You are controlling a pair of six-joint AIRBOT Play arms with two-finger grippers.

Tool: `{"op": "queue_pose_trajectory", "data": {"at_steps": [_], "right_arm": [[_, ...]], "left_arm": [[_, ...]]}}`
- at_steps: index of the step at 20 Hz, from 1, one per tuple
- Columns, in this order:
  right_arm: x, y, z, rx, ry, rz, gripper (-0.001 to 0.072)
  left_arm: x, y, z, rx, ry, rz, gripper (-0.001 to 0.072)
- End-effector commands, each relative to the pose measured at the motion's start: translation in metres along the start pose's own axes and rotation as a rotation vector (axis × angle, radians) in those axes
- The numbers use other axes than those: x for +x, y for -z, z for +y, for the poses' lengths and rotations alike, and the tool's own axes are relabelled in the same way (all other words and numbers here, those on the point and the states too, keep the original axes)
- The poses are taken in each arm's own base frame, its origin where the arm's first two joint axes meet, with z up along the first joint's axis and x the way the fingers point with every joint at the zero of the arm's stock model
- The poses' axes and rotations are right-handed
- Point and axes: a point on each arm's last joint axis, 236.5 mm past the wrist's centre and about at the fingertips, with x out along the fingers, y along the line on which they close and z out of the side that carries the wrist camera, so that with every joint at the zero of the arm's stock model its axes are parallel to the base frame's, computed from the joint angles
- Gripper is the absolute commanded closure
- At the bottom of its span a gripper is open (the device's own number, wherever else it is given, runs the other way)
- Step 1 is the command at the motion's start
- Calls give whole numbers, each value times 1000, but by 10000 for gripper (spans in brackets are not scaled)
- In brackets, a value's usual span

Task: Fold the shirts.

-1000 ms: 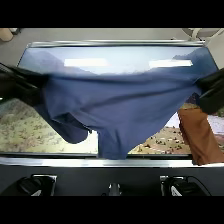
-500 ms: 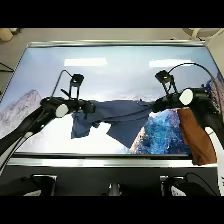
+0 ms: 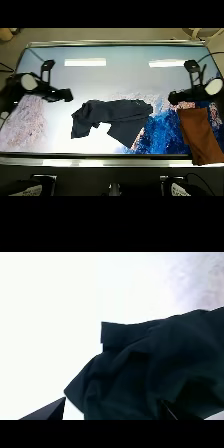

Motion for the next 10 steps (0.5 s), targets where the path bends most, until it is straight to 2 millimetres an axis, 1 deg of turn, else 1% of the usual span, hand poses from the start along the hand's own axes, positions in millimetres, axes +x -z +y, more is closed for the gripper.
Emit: {"op": "queue_pose_trajectory", "data": {"at_steps": [1, 3, 4, 5, 6, 7, 10], "right_arm": [[-11, 63, -4, 76, -170, 159, 174], [2, 92, 22, 91, -287, 213, 185], [8, 99, 36, 91, -337, 225, 184], [12, 106, 49, 88, -375, 235, 184], [16, 111, 58, 84, -404, 244, 184], [17, 115, 61, 83, -409, 256, 184], [19, 114, 65, 81, -419, 254, 184]], "left_arm": [[-9, 72, 41, -139, 75, 163, 172], [19, 121, 43, -260, 138, 228, 169], [33, 141, 39, -296, 176, 263, 164], [46, 158, 34, -314, 209, 287, 163], [57, 169, 29, -343, 235, 294, 163], [67, 176, 27, -371, 248, 288, 164], [82, 179, 27, -400, 260, 273, 164]]}}
